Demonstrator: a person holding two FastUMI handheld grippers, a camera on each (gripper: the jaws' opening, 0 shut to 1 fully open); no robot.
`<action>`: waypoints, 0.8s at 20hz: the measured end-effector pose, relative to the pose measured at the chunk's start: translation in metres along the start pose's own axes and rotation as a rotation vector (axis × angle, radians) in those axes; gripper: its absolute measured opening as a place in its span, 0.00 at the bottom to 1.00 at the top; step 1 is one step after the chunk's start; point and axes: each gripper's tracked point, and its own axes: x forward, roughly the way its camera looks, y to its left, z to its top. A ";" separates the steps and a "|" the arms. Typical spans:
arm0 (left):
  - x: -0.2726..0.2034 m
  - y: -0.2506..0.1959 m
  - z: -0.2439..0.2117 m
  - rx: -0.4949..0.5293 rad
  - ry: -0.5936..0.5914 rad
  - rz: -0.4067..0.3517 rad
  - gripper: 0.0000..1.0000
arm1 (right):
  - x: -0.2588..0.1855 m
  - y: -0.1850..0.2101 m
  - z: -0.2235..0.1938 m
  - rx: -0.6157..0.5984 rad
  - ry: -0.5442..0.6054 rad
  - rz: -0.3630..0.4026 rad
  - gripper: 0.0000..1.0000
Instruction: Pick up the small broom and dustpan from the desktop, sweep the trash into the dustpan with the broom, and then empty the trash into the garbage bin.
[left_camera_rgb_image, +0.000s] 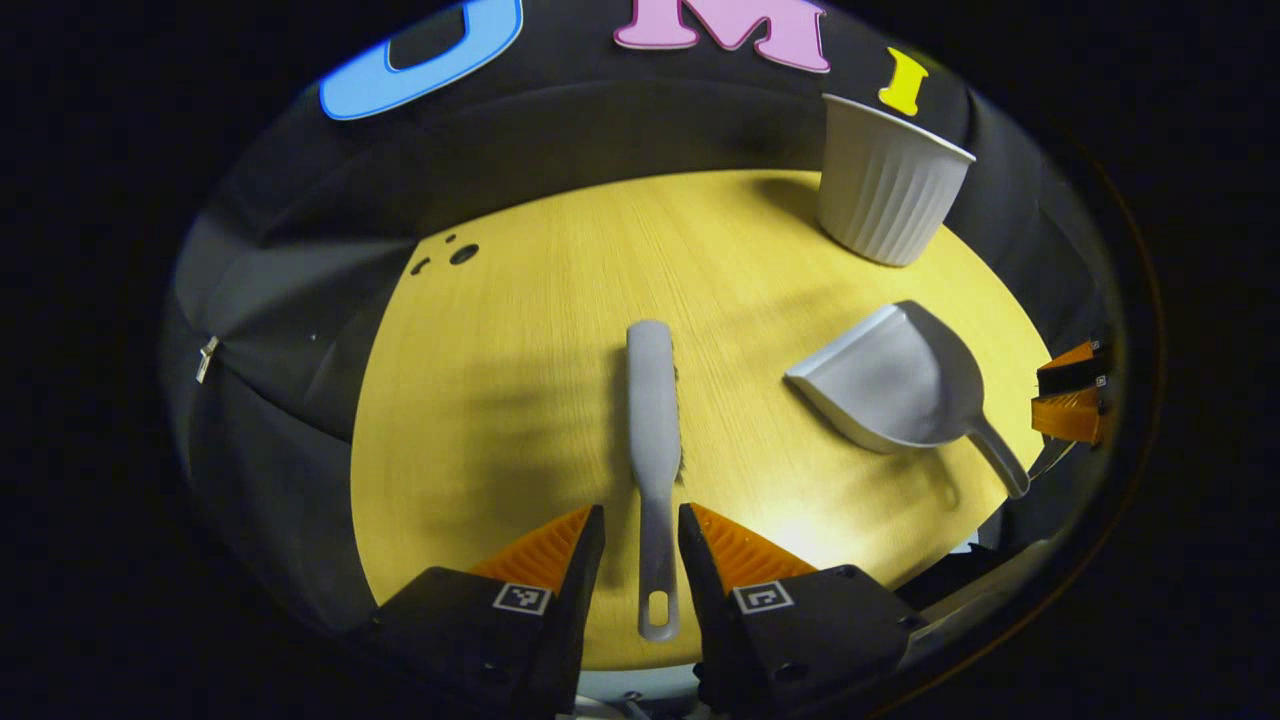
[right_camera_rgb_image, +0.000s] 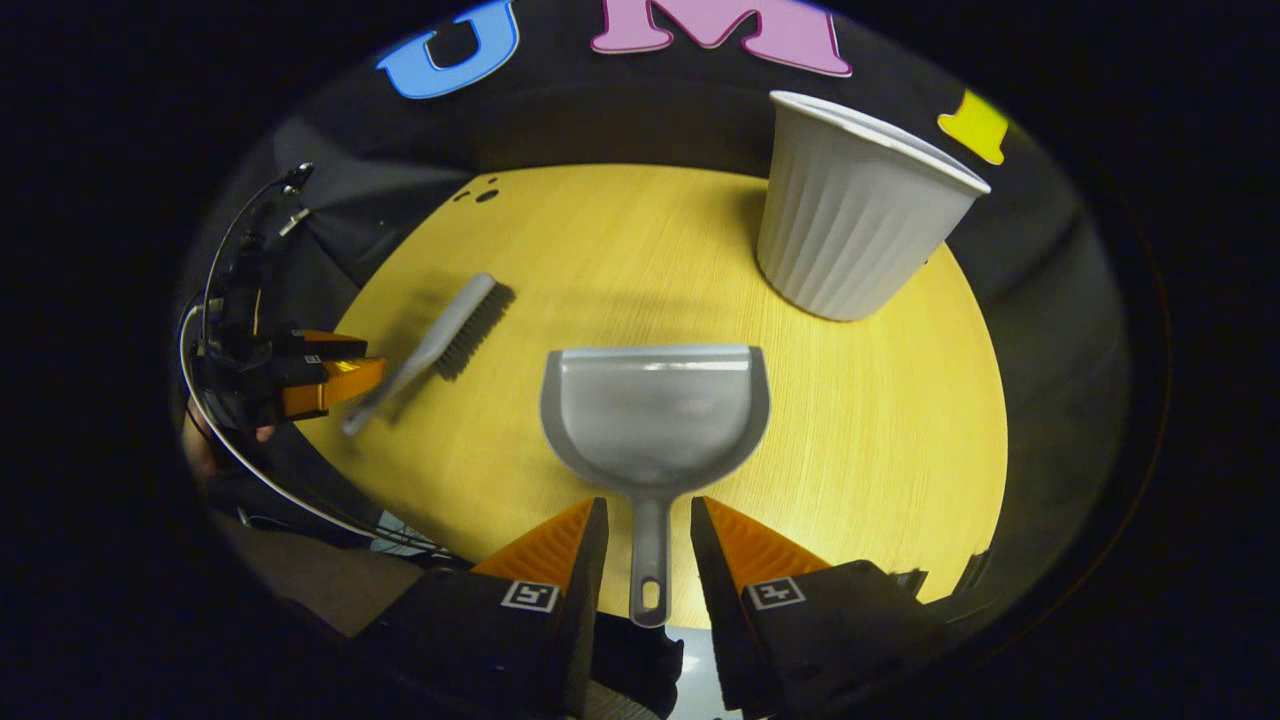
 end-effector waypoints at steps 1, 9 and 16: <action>-0.005 0.000 0.012 -0.003 -0.045 -0.004 0.52 | -0.004 0.002 0.011 0.010 -0.044 0.007 0.53; -0.069 -0.009 0.109 -0.038 -0.423 -0.070 0.54 | -0.062 0.006 0.103 -0.012 -0.426 0.009 0.53; -0.139 -0.023 0.171 -0.025 -0.651 -0.109 0.67 | -0.109 0.012 0.160 -0.053 -0.660 -0.041 0.57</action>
